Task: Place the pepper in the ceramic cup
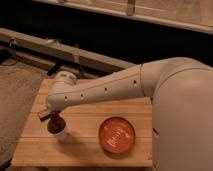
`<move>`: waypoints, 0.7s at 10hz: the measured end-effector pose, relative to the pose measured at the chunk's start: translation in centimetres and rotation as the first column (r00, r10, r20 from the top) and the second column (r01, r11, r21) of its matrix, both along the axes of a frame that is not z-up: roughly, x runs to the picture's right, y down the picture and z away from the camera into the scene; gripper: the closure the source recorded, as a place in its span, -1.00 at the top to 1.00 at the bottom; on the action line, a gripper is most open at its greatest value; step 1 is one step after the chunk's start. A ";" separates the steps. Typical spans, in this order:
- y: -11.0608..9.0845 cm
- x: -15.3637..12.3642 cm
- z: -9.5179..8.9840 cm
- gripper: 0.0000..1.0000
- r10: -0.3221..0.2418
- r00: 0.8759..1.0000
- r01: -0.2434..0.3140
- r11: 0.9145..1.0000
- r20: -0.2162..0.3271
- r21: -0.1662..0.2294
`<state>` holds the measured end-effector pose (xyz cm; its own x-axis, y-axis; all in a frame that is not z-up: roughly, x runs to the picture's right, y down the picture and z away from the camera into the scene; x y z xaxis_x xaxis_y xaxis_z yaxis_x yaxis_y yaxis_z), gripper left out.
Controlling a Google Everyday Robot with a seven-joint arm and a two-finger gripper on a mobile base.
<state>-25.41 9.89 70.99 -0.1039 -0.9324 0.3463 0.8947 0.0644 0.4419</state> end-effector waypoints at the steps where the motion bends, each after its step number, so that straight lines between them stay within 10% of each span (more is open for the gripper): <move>1: 0.0 0.1 -0.2 0.60 0.001 1.000 -0.001 1.000 0.002 -0.001; 7: -0.4 0.7 -0.5 0.60 0.022 1.000 -0.022 1.000 0.009 -0.008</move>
<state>-24.73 9.49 70.44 -0.0862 -0.9316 0.3531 0.8892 0.0878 0.4490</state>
